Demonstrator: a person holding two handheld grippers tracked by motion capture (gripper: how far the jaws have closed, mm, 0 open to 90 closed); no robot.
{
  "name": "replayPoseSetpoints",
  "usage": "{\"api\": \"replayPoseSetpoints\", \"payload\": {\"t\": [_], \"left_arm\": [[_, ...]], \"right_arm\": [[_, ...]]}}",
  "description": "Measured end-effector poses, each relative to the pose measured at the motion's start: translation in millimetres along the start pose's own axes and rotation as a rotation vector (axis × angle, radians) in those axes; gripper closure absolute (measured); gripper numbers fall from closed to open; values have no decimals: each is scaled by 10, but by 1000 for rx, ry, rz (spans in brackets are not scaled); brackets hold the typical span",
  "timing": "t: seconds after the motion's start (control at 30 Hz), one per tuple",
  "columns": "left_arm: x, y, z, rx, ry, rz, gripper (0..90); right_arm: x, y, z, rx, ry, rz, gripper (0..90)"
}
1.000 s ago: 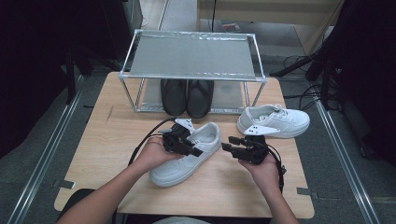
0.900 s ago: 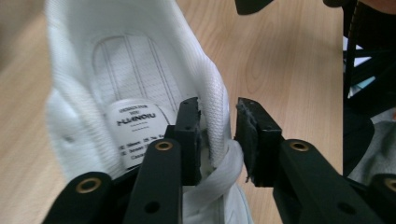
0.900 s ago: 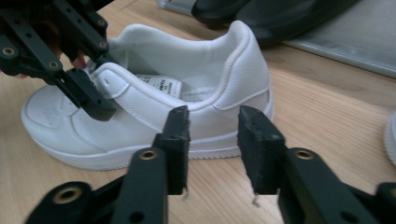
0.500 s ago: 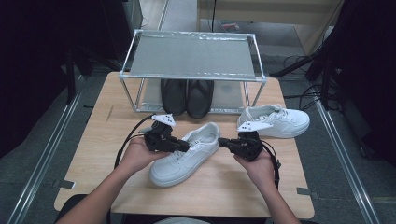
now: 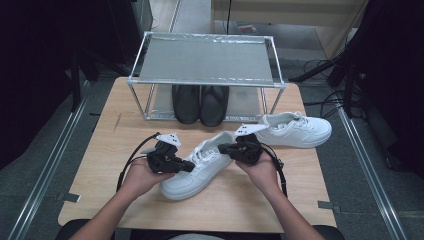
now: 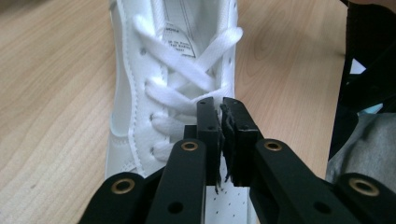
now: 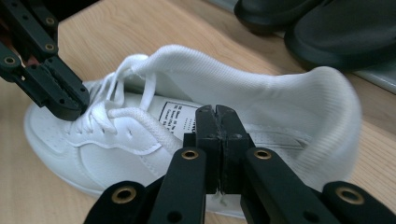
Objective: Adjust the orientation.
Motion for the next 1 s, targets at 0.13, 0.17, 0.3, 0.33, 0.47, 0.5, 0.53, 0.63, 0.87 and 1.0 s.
{"api": "replayPoseSetpoints", "payload": {"t": [0.13, 0.17, 0.3, 0.33, 0.47, 0.5, 0.53, 0.63, 0.87, 1.0], "left_arm": [[-15, -4, 25, -13, 6, -25, 858], [-21, -2, 27, -14, 11, -36, 858], [-17, 10, 31, -15, 33, -53, 850], [-9, 16, 29, -15, 30, -49, 850], [16, 23, 13, -9, 22, -44, 846], [20, 25, 8, -9, 22, -43, 845], [27, 25, 3, -4, 25, -43, 845], [41, 31, -16, 2, 31, -44, 847], [87, 45, -72, 8, 43, -56, 846], [127, 71, -100, 18, 65, -92, 899]], "right_arm": [[21, 36, -6, 17, -17, -6, 900], [28, 44, -3, 18, -15, -8, 900], [37, 42, -3, 24, -21, -4, 900], [38, 38, -1, 25, -20, -5, 900], [59, 7, 20, 38, -31, -4, 900], [67, -3, 27, 40, -31, -3, 900], [72, -14, 35, 40, -31, -3, 900], [93, -37, 57, 43, -27, -2, 900], [139, -111, 105, 53, -18, -4, 900], [171, -180, 124, 48, -13, -17, 900]]}}
Point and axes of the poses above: each handheld gripper's, and its own axes: y roughly forward along the jaws, z roughly out of its underside, x roughly to its left, the point moved 5 cm from there along y, roughly forward along the jaws, and after that the axes turned 7 degrees about -y, right-handed, at the moved point
